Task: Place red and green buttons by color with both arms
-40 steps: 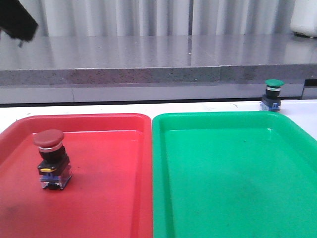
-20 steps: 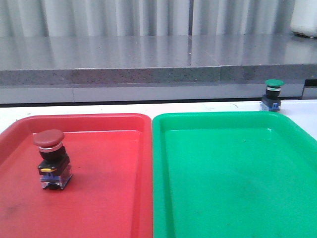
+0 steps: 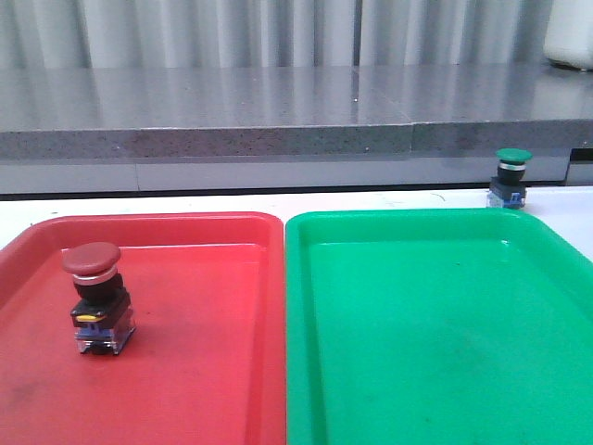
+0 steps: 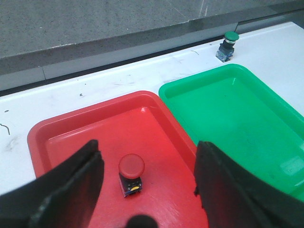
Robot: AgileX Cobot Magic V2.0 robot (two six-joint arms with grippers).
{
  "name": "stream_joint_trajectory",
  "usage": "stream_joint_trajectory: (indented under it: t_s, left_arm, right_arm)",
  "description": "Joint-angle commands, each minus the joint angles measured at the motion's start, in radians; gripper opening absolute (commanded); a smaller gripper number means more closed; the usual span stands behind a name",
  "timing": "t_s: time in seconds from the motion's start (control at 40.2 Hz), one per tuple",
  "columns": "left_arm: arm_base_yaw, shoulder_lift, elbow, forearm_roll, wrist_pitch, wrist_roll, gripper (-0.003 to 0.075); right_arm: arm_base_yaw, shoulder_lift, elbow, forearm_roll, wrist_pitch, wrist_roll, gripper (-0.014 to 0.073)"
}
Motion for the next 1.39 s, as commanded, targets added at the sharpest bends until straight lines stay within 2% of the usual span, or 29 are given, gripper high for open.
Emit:
stream_joint_trajectory:
  t_s: [0.0,0.348,0.646,1.043,1.366]
  left_arm:
    - [-0.008,0.002,-0.026,-0.005,-0.064,-0.003,0.0419]
    - [-0.008,0.002,-0.026,-0.005,-0.064,-0.003,0.0419]
    - [-0.008,0.002,-0.026,-0.005,-0.064,-0.003,0.0419]
    - [-0.008,0.002,-0.026,-0.005,-0.064,-0.003,0.0419]
    - [-0.008,0.002,-0.026,-0.005,-0.064,-0.003,0.0419]
  right_arm:
    - [-0.007,0.023,-0.033,-0.005,-0.099,-0.008,0.0559]
    - [-0.012,0.244,-0.227,-0.004,-0.071,-0.002,0.0559]
    - [-0.106,0.544,-0.486,0.067,0.006,-0.003,0.0559]
    - [-0.106,0.923,-0.79,0.118,0.011,-0.015,0.0559]
    - [-0.106,1.178,-1.02,0.211,0.056,-0.095,0.0559]
